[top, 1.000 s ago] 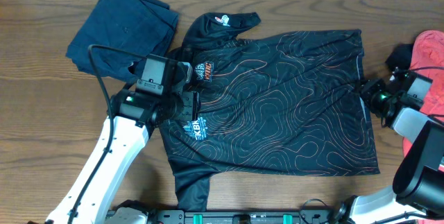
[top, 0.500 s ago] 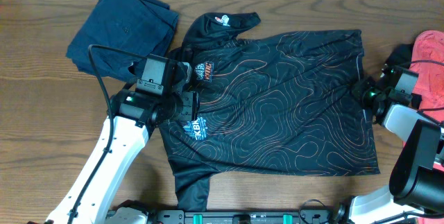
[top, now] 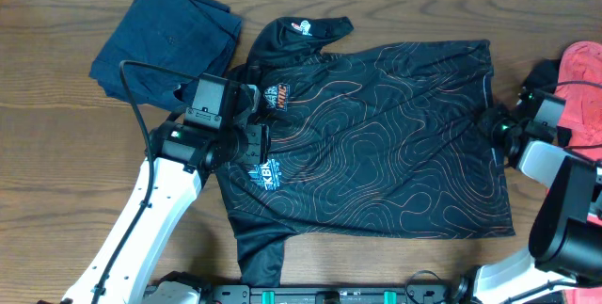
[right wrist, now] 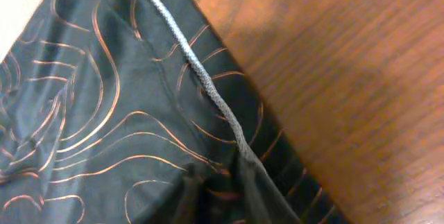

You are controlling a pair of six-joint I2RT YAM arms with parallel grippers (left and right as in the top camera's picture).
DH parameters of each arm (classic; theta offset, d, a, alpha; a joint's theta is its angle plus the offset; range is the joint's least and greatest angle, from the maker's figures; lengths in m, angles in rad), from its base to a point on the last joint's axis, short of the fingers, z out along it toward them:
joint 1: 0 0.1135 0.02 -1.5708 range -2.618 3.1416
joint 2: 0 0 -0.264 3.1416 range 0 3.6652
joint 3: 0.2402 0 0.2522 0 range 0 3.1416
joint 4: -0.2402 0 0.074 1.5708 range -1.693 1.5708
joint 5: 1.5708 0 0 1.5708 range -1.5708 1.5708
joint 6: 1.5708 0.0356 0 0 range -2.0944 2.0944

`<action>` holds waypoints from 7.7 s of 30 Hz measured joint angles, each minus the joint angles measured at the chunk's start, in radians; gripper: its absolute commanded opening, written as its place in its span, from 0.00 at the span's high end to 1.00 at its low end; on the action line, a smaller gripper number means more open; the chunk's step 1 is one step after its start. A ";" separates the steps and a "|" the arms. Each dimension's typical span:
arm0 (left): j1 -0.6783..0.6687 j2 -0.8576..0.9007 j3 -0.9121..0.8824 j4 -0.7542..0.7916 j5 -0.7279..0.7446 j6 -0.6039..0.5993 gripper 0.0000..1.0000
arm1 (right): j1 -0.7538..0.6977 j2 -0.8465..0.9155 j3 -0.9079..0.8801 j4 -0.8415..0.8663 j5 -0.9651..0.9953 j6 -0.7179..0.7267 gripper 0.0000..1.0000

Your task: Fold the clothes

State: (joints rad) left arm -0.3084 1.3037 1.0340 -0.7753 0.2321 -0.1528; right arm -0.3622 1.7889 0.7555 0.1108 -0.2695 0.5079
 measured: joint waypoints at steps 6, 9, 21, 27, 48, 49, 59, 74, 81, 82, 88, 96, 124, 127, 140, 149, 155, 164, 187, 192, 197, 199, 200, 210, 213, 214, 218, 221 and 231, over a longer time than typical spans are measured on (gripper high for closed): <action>0.000 0.000 0.000 -0.001 0.000 0.000 0.41 | -0.014 0.004 0.003 -0.018 -0.029 0.005 0.99; 0.000 0.000 0.000 -0.001 0.000 0.000 0.41 | -0.041 -0.018 0.002 -0.064 -0.044 0.003 0.99; 0.000 0.000 0.000 0.018 0.000 0.000 0.40 | -0.119 -0.202 0.001 -0.160 -0.047 0.001 0.71; 0.000 0.000 0.000 0.020 0.000 0.000 0.40 | -0.120 -0.201 0.001 -0.201 0.039 -0.013 0.39; 0.000 0.000 0.000 0.023 0.000 0.000 0.39 | -0.121 -0.201 0.001 -0.660 0.223 -0.019 0.89; 0.000 0.000 0.000 0.024 0.000 0.000 0.40 | -0.122 -0.201 0.001 -0.671 0.227 -0.017 0.87; 0.000 0.000 0.000 0.025 0.000 0.000 0.40 | -0.142 -0.203 0.005 -0.720 0.268 -0.001 0.99; 0.000 0.000 0.000 0.050 0.000 0.001 0.39 | -0.307 -0.404 0.067 -0.879 0.286 0.064 0.62; 0.000 0.000 0.000 0.049 0.000 0.002 0.39 | -0.307 -0.402 0.066 -0.842 0.257 0.061 0.68; 0.000 0.000 0.000 0.048 0.000 0.003 0.39 | -0.307 -0.402 0.066 -0.810 0.220 0.048 0.71; 0.000 0.012 0.000 -0.003 0.000 -0.005 0.39 | -0.248 -0.402 0.067 -0.719 0.007 -0.040 0.78; 0.000 0.169 -0.092 0.010 0.030 -0.113 0.75 | -0.059 -0.401 0.067 -0.607 -0.060 -0.094 0.78; 0.101 0.300 -0.266 0.007 -0.049 -0.391 0.94 | 0.058 -0.142 0.067 -0.317 -0.023 -0.093 0.71; 0.101 0.293 -0.270 0.016 -0.053 -0.393 0.84 | 0.090 -0.059 0.068 -0.192 -0.051 -0.109 0.75; 0.104 0.273 -0.226 0.004 -0.075 -0.303 0.66 | 0.101 0.098 0.109 0.021 0.067 -0.066 0.76; 0.104 0.171 -0.094 0.222 -0.023 -0.114 0.66 | 0.079 0.055 0.097 -0.019 -0.112 -0.154 0.50; 0.098 0.270 -0.091 0.486 0.061 0.003 0.81 | 0.079 -0.132 0.080 -0.167 -0.177 -0.158 0.56; 0.082 0.557 -0.032 0.672 0.104 0.111 0.94 | 0.080 -0.337 0.081 -0.399 -0.217 -0.162 0.67; 0.101 0.819 0.311 0.662 -0.135 0.213 0.68 | 0.080 -0.356 0.080 -0.420 -0.138 -0.204 0.60; 0.101 0.762 0.340 0.516 -0.104 0.180 0.60 | 0.082 -0.301 0.081 -0.282 -0.097 -0.227 0.71; 0.101 0.579 0.343 0.358 -0.069 0.156 0.57 | 0.090 -0.126 0.084 -0.074 -0.085 -0.191 0.90; 0.101 0.491 0.348 0.286 -0.056 0.150 0.56 | 0.092 -0.036 0.094 -0.023 -0.083 -0.156 0.90; 0.101 0.450 0.352 0.250 -0.054 0.149 0.55 | 0.095 0.001 0.104 -0.016 -0.080 -0.144 0.89; 0.101 0.252 0.359 -0.003 -0.047 0.134 0.51 | 0.166 0.293 0.460 -0.206 -0.019 -0.093 0.87; 0.101 0.252 0.359 -0.048 -0.047 0.130 0.51 | 0.166 0.328 0.536 -0.263 0.029 -0.082 0.88; 0.101 0.252 0.359 -0.057 -0.047 0.129 0.51 | 0.164 0.333 0.552 -0.275 0.045 -0.079 0.88; 0.101 0.252 0.359 -0.068 -0.047 0.122 0.51 | 0.148 0.340 0.579 -0.317 0.093 -0.071 0.88; 0.101 0.252 0.359 -0.068 -0.048 0.118 0.51 | 0.117 0.340 0.591 -0.343 0.098 -0.072 0.64; 0.101 0.252 0.359 -0.141 -0.047 0.102 0.50 | 0.032 0.295 0.581 -0.482 -0.174 -0.220 0.47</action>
State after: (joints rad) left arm -0.2077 1.5558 1.3926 -0.9165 0.1848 -0.0505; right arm -0.3302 2.0838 1.3365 -0.3710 -0.4431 0.2874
